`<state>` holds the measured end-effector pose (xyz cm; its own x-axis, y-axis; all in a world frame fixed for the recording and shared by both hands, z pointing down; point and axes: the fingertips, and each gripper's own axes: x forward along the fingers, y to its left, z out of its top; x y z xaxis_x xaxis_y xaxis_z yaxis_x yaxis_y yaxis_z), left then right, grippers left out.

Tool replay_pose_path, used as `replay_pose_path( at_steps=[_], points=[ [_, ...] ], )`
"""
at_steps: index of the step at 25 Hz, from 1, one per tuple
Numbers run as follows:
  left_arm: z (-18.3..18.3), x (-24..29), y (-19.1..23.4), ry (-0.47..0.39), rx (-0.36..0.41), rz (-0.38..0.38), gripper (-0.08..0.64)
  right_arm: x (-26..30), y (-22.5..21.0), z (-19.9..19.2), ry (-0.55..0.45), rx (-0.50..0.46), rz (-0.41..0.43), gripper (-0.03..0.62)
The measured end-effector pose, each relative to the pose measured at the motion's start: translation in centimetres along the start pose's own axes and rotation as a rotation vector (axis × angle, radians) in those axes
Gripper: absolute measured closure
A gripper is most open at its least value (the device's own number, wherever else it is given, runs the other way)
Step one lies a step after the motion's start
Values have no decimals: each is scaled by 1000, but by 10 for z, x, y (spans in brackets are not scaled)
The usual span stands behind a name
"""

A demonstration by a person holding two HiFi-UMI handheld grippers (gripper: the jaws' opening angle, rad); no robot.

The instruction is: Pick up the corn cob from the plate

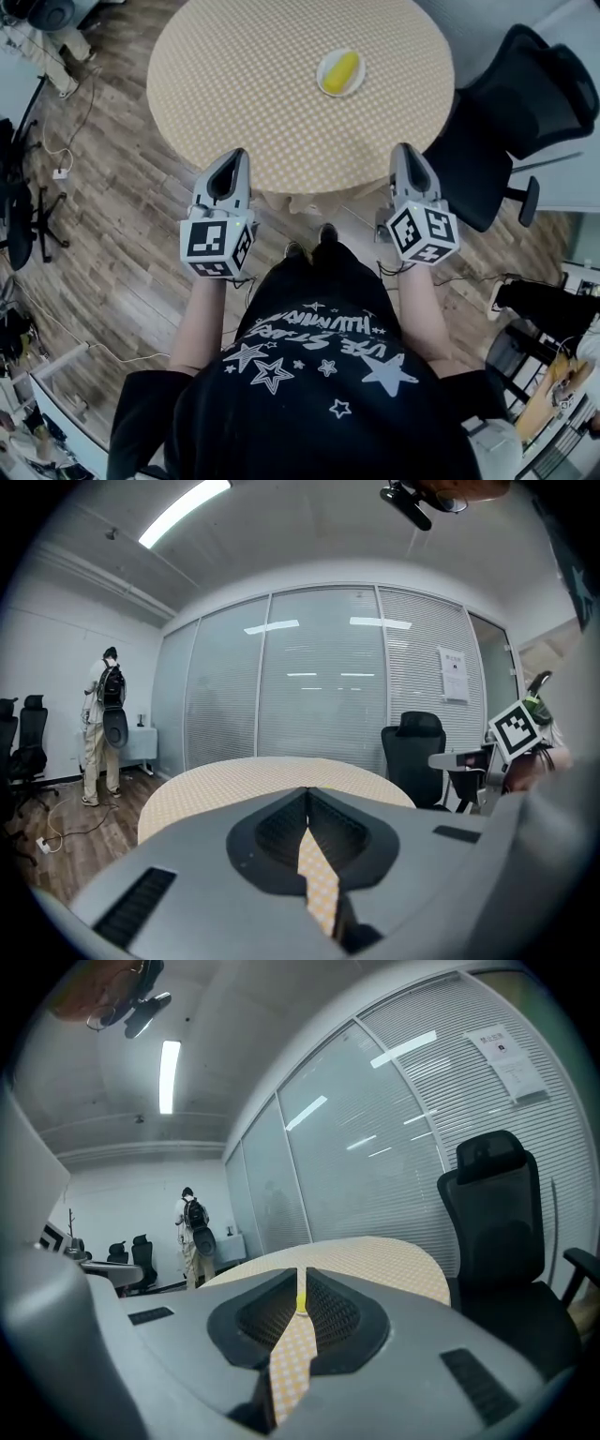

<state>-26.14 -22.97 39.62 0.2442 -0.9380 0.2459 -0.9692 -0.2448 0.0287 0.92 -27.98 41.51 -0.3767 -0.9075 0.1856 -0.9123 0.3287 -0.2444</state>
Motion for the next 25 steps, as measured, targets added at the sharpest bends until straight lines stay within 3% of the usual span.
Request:
replay_pose_path(
  at_steps=[9,13,19,25],
  points=[
    [20,49,-18,28,53,56,552,58,-43,7,1,66,66,548],
    [27,62,-21,24,48,102,552,88,-55,0,65,75,124,546],
    [23,69,-14,56,55,135,552,119,-44,-15,160,80,191,546],
    [30,85,10,51,58,116,552,145,-25,-25,235,67,182,519]
  ],
)
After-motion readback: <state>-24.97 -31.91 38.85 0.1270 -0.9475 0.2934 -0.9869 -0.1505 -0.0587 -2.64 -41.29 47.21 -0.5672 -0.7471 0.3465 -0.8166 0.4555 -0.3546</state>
